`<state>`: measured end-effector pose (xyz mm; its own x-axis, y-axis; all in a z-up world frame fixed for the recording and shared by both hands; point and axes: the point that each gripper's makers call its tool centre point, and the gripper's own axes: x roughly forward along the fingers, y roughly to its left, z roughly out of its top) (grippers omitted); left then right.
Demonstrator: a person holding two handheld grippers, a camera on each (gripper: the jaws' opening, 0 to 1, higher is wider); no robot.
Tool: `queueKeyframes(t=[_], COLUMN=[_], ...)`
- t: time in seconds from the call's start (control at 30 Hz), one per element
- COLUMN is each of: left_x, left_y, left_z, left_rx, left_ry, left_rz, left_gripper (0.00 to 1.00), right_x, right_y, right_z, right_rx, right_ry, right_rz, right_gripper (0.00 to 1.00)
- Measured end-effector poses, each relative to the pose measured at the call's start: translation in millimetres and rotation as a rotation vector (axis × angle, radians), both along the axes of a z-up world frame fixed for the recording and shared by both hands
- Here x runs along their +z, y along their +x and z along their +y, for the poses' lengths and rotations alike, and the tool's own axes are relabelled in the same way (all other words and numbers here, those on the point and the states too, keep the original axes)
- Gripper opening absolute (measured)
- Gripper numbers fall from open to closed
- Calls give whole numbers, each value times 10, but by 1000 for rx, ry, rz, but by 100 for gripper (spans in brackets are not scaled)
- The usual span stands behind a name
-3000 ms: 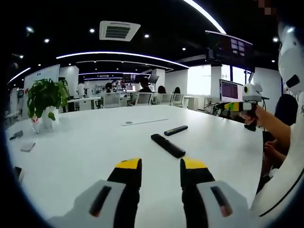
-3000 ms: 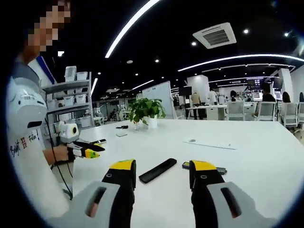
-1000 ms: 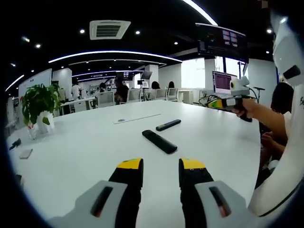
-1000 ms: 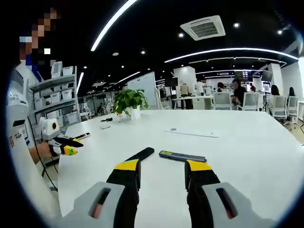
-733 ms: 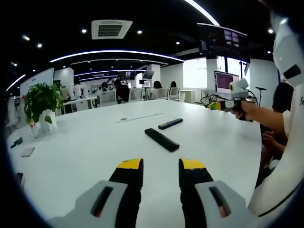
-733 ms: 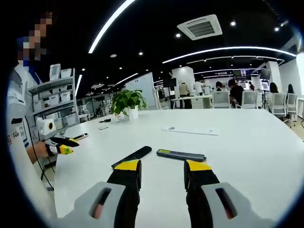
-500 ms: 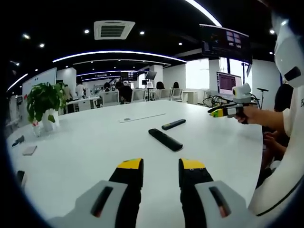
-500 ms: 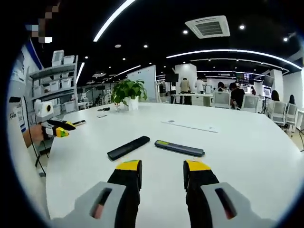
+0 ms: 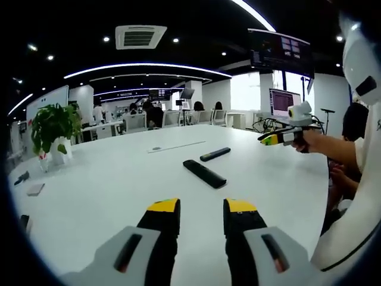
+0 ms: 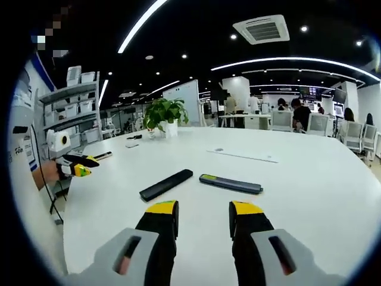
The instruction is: Pflip the remote and laser pointer to the front side, press the buttons, and align them neatly on the table
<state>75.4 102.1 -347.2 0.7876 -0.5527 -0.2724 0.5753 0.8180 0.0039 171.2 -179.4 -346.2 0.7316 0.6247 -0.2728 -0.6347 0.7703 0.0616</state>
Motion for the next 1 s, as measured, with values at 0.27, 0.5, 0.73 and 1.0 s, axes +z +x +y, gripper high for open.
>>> queueKeyframes(t=[0.27,0.5,0.73,1.0], left_x=[-47,-19,-26,-4], left_y=[22,51,44,39], left_z=[-36,-32,-15,6], left_rx=[-7,-6,0,3], left_ry=[-1,3,10,12], left_rz=[13,6,7,4], left_gripper=[31,31,30,30], right_x=[30,52,32,60], right_y=[64,131,212,222], right_z=[-75,-47,-36,-54], right_rx=[-8,16,19,12], right_ry=[-24,-48,-35,-37], right_rz=[-17,-33,-14,-23], right_gripper=[36,36,36,36])
